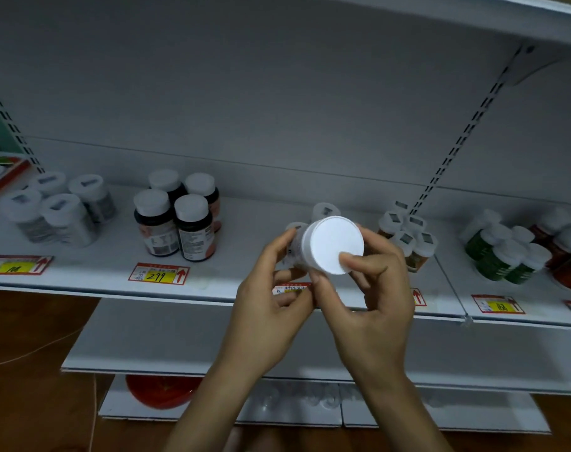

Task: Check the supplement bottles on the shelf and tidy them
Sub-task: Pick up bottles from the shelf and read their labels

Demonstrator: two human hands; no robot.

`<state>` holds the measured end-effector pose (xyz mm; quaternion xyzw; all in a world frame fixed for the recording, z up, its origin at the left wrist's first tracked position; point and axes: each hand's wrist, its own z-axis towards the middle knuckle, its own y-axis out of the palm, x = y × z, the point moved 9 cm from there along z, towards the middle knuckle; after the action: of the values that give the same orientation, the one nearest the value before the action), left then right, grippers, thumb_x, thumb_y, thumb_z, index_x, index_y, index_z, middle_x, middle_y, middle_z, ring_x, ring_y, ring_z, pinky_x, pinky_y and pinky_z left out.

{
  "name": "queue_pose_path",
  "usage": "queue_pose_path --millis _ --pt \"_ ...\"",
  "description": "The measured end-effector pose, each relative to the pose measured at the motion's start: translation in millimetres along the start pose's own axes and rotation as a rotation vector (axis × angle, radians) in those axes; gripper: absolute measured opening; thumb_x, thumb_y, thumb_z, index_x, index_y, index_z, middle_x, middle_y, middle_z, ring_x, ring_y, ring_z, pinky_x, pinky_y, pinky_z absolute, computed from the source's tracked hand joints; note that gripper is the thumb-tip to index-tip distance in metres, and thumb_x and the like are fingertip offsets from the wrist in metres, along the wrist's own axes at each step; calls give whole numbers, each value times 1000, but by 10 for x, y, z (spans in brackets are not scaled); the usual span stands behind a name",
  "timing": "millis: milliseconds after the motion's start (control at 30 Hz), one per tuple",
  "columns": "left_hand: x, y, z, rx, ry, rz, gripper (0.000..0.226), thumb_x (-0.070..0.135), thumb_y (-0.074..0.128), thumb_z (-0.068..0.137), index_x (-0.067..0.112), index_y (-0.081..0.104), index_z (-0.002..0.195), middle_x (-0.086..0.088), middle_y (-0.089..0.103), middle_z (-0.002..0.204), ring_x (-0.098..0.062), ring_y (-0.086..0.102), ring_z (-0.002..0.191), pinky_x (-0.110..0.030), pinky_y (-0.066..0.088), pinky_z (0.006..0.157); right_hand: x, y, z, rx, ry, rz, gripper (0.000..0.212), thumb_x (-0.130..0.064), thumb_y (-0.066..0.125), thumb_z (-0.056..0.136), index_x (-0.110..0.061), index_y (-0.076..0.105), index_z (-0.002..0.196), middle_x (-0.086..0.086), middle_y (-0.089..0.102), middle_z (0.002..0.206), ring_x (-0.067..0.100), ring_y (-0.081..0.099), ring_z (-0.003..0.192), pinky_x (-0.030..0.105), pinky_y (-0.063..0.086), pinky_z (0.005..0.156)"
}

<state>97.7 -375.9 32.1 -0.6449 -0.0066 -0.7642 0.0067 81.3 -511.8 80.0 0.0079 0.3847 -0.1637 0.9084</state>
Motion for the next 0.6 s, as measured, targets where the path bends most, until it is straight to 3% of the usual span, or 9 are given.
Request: queue_pose_path --millis 67,167,333,400,500,600 --pt "-24 -47 2 25 -11 0 64 -2 67 84 31 48 135 32 61 114 -6 66 102 -22 54 75 -22 42 -22 -18 -39 -53 28 -15 74 76 -19 56 97 6 54 124 21 52 125 42 56 85" --pt "-74 -123 19 79 -9 9 60 2 71 81 31 51 130 23 65 109 -7 67 98 -25 56 73 -16 102 -26 -42 -35 -87 27 -19 75 76 -18 57 97 7 55 122 16 54 121 39 57 82" --pt "-209 -197 73 104 -35 -1 39 32 81 70 22 63 103 7 71 98 -10 68 88 -21 54 69 167 226 204 -171 229 -195 27 -42 72 75 -34 62 99 -9 57 105 3 60 95 18 52 70" --pt "-268 -179 99 71 -103 -47 45 47 76 63 14 65 92 0 73 86 -17 70 81 -25 55 70 301 296 335 -269 348 -248 19 -48 72 75 -39 64 89 -13 58 96 0 60 86 12 47 67" --pt "-344 -94 132 23 -243 -173 44 45 73 67 5 64 82 -4 72 74 -15 68 70 -32 56 73 484 383 480 -389 480 -256 24 -51 72 75 -28 63 78 -7 63 87 4 62 76 22 50 68" --pt "-350 85 133 -45 -343 -269 48 47 76 71 3 68 88 -9 74 80 -17 71 73 -29 57 71 536 374 537 -450 573 -148 29 -42 73 80 -15 62 80 4 65 77 13 62 66 36 51 61"
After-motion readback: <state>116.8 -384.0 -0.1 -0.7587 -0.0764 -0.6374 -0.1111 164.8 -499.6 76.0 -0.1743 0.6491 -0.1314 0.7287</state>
